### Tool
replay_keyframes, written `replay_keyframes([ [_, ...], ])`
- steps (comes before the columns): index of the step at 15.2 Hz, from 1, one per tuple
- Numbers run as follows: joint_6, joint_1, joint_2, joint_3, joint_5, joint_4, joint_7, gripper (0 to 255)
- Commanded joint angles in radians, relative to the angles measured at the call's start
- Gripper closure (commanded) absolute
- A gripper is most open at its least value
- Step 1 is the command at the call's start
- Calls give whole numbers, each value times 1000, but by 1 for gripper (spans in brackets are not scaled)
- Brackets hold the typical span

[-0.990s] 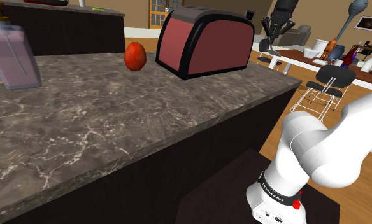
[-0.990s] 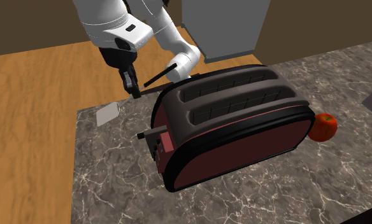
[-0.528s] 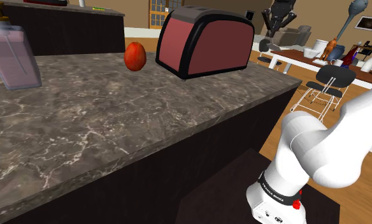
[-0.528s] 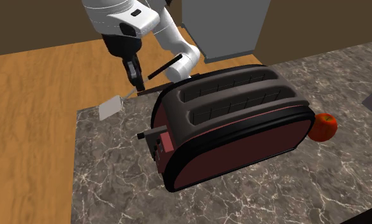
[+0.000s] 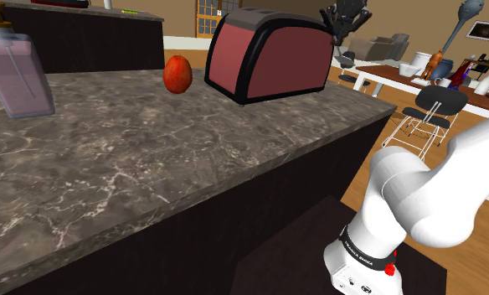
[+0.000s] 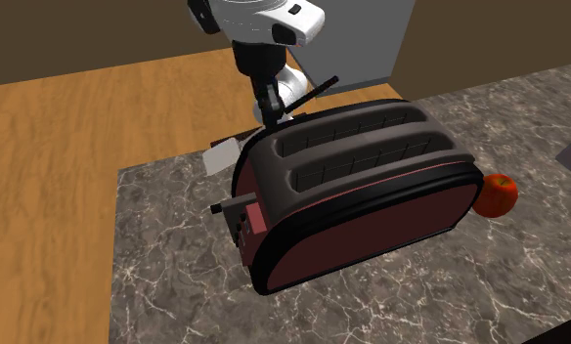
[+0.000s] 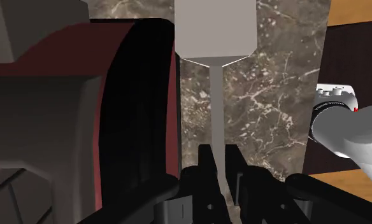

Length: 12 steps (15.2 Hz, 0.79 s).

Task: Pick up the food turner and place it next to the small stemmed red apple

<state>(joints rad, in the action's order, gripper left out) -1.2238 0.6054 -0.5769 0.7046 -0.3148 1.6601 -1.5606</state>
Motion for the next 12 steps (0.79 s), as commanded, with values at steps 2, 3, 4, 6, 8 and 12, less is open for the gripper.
replay_keyframes([
  [2, -25, 13, 19, -45, 35, 23, 71, 255],
  [3, -31, 17, 25, -61, 46, 28, 94, 255],
  [4, -37, 23, 32, -75, 57, 32, 116, 255],
  [6, -49, 35, 49, -103, 80, 37, 159, 255],
  [8, -61, 48, 69, -129, 102, 37, 201, 255],
  [12, -86, 76, 121, -174, 148, 24, 277, 255],
])
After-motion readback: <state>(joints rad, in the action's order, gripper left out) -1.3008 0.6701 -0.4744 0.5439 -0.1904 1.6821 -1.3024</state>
